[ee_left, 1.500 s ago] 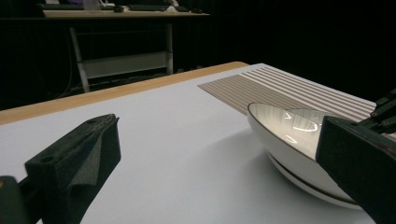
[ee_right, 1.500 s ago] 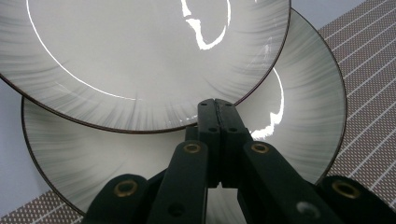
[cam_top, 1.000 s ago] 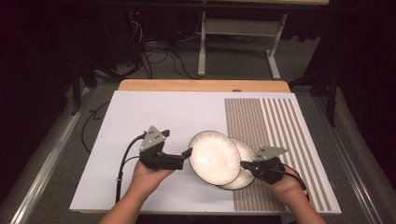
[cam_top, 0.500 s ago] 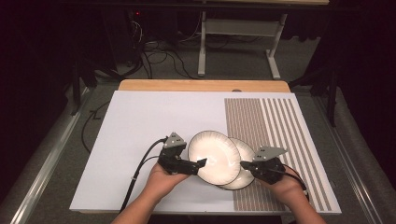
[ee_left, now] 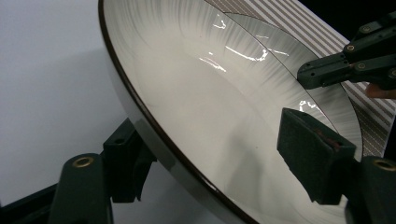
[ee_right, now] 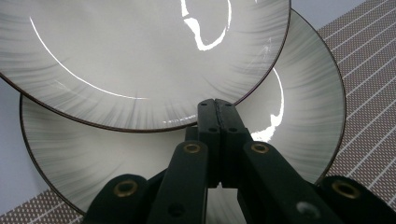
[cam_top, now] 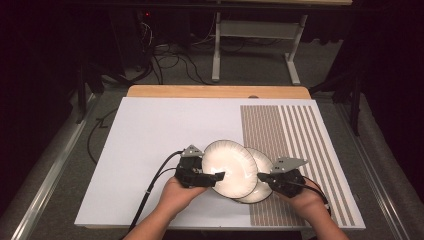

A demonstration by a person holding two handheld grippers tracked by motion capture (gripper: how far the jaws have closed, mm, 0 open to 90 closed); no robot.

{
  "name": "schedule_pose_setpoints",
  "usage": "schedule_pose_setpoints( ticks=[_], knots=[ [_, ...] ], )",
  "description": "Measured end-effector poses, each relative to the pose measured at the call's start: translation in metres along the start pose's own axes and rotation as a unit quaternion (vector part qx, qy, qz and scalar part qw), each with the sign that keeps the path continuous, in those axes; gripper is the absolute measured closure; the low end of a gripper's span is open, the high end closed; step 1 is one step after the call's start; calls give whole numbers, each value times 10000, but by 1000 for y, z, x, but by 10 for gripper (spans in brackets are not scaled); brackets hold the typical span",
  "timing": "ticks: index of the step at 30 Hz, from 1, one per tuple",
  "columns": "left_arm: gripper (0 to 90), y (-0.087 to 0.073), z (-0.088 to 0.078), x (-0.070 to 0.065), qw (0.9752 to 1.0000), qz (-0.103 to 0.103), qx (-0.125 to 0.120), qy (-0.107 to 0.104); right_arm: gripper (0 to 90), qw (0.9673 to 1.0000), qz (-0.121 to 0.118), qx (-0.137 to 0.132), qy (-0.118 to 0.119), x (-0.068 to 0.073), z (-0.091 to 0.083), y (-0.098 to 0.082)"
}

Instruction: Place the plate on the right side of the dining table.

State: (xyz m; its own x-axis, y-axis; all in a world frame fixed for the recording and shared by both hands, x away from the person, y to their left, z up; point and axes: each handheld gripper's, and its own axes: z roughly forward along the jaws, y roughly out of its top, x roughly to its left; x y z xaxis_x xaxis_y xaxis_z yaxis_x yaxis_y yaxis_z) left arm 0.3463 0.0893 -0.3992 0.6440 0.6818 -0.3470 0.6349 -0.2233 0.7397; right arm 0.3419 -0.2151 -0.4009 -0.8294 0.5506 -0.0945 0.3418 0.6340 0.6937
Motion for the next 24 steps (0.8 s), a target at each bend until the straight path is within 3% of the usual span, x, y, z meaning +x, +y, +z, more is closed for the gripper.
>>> schedule_pose_setpoints(
  ticks=[8,17,24],
  knots=[
    [463,1,-4,4,9995,-266,111,91,900,10000,53,14,-16,1,0,1],
    [531,1,-4,8,9983,-550,195,41,900,10000,53,-13,-22,1,-1,1],
    [569,1,-5,10,9978,-640,165,-8,900,10000,73,-40,-36,2,-3,1]
  ],
)
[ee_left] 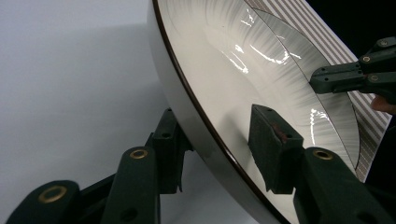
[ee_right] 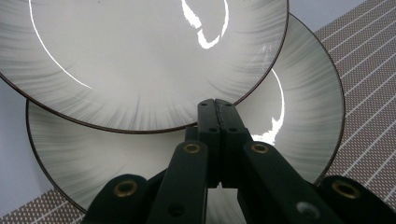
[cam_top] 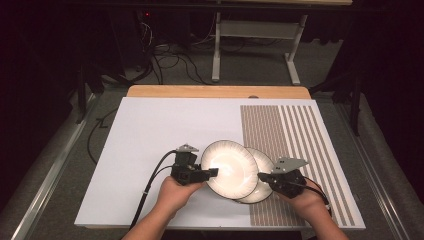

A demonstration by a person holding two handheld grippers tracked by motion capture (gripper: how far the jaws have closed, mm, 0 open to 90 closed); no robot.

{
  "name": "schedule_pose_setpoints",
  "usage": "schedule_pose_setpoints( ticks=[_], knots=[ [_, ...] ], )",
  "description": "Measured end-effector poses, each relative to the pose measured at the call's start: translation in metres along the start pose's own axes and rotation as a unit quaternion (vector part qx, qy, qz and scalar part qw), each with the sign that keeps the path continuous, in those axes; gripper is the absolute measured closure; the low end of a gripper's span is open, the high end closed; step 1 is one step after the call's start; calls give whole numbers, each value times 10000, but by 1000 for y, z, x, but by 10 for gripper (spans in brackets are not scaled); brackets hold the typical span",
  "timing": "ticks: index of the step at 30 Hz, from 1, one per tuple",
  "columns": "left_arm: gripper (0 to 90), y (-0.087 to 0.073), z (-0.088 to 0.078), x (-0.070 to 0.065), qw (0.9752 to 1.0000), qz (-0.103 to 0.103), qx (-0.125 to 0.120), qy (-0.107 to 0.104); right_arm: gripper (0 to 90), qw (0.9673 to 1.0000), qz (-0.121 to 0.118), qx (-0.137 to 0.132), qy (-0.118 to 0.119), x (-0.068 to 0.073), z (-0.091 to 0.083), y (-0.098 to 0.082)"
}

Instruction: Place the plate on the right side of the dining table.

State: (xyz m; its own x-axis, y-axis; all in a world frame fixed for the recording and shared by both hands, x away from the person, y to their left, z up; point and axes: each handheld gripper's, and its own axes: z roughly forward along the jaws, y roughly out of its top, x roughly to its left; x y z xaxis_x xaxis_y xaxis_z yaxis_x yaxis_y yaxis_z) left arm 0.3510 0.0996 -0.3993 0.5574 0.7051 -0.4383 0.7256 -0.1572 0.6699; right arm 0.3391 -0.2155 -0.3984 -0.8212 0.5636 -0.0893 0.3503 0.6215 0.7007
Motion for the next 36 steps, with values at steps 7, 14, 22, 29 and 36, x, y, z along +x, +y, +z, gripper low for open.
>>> schedule_pose_setpoints(
  ticks=[7,14,22,29,36],
  knots=[
    [614,-1,-4,2,9998,-128,-137,-113,900,10000,6,-48,-25,0,-2,0],
    [646,-3,-5,4,9992,-226,-245,-221,900,9999,34,-121,-44,0,-6,0],
    [700,-3,-9,6,9988,-231,-402,-149,900,9996,55,-261,-69,-1,-11,0],
    [726,-4,-10,8,9982,-330,-454,-191,900,9993,98,-331,-106,-2,-14,-1],
    [743,-3,-11,9,9974,-367,-567,-248,900,9992,118,-369,-129,-3,-15,-1]
  ],
)
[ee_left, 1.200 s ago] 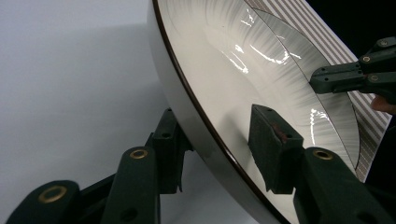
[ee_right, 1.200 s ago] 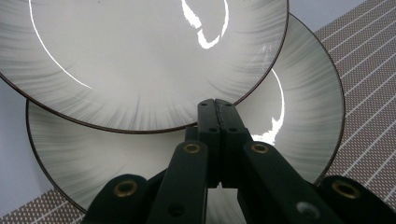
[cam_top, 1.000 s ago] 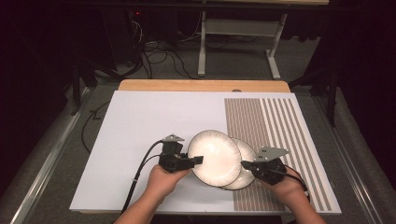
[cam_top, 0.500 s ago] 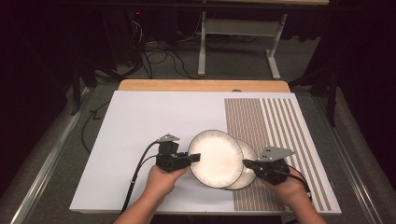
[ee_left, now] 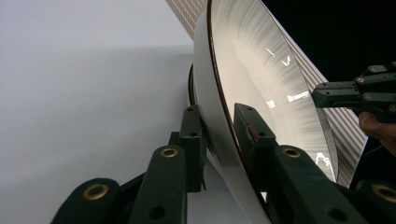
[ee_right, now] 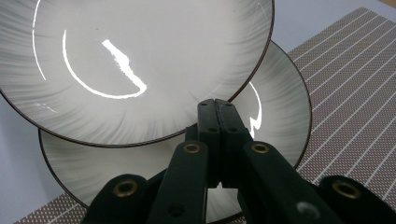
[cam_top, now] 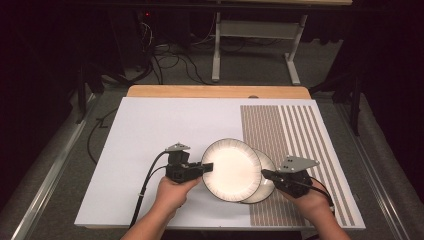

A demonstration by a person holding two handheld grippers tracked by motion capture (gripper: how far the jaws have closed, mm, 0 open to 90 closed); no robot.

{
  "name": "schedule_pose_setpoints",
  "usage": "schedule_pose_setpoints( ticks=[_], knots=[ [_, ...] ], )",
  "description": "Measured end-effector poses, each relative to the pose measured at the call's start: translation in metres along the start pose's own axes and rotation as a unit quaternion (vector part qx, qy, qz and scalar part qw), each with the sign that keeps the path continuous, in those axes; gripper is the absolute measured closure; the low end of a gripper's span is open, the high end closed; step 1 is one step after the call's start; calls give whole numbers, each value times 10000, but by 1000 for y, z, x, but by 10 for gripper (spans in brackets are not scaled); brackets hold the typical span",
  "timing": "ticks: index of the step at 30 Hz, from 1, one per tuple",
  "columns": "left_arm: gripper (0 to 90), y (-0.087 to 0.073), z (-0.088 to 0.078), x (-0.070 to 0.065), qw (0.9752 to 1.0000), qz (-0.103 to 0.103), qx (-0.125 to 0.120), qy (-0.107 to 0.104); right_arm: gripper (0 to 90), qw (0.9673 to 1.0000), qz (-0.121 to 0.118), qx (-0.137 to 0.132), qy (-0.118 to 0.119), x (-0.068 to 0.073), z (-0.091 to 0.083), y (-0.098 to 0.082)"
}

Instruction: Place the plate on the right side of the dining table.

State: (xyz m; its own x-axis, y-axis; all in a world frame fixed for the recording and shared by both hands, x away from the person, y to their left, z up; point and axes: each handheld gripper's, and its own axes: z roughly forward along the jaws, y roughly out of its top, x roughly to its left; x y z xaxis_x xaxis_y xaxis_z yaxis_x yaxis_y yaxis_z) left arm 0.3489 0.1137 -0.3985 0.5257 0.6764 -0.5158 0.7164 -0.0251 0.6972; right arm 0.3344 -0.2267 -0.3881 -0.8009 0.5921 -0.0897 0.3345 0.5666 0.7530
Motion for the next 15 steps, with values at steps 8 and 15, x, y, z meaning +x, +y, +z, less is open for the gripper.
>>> schedule_pose_setpoints(
  ticks=[8,15],
  knots=[
    [774,2,-5,-1,9996,74,-248,-62,900,10000,15,-83,-41,0,-2,0],
    [793,5,-10,-4,9984,278,-479,-120,900,9999,20,-150,-60,-1,-6,1]
  ],
)
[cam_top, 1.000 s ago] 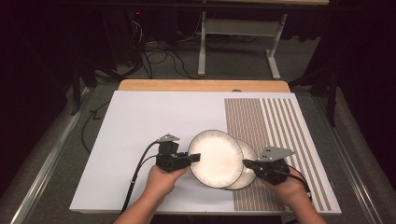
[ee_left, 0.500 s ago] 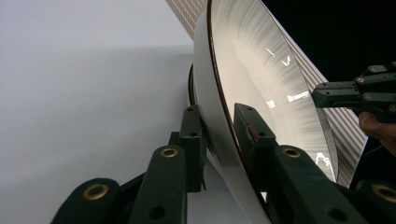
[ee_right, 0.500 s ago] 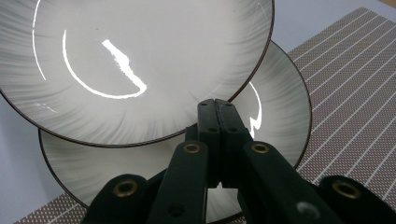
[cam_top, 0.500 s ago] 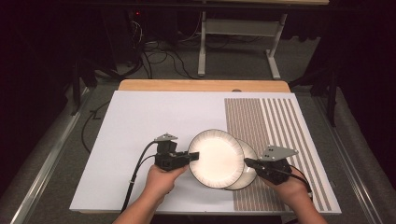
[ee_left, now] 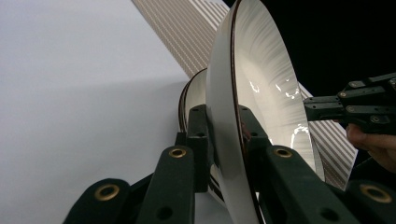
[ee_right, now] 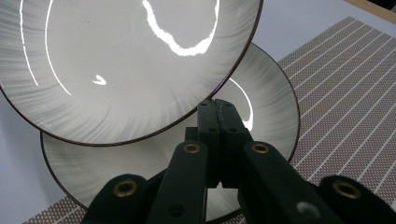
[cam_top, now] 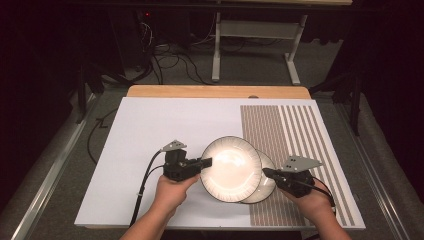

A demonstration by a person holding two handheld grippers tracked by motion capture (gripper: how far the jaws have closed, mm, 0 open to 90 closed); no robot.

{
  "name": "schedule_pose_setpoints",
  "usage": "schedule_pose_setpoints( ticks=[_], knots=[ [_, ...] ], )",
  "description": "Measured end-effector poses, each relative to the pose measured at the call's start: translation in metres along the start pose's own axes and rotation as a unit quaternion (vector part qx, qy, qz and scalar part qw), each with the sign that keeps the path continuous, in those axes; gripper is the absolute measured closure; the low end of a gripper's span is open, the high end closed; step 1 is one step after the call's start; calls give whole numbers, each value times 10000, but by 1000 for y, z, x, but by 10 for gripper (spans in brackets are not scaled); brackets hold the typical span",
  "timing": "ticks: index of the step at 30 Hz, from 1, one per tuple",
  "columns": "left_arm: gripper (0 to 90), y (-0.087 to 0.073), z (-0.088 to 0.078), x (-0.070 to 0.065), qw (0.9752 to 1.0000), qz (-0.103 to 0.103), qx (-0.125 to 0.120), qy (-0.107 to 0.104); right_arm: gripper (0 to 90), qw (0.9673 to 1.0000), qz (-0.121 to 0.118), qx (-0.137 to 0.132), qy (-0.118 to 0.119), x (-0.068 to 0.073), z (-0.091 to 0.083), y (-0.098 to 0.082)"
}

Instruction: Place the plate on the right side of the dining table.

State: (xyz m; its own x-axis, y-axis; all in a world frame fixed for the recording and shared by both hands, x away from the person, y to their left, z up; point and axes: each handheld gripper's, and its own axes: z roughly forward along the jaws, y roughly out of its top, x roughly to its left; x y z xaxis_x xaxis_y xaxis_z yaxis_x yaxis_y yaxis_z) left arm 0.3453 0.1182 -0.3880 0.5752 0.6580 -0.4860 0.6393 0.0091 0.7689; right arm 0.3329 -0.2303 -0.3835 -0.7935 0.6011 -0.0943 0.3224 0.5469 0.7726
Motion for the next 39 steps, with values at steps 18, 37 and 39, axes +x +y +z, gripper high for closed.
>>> schedule_pose_setpoints(
  ticks=[18,37,39],
  knots=[
    [802,5,-6,-9,9972,632,-371,178,850,9989,177,-395,-155,-4,-17,2],
    [801,7,-19,-10,9871,1242,-811,606,471,9852,864,-1310,-690,-17,-59,-5],
    [801,6,-20,-12,9849,1372,-860,614,423,9834,879,-1389,-766,-17,-60,-8]
  ],
)
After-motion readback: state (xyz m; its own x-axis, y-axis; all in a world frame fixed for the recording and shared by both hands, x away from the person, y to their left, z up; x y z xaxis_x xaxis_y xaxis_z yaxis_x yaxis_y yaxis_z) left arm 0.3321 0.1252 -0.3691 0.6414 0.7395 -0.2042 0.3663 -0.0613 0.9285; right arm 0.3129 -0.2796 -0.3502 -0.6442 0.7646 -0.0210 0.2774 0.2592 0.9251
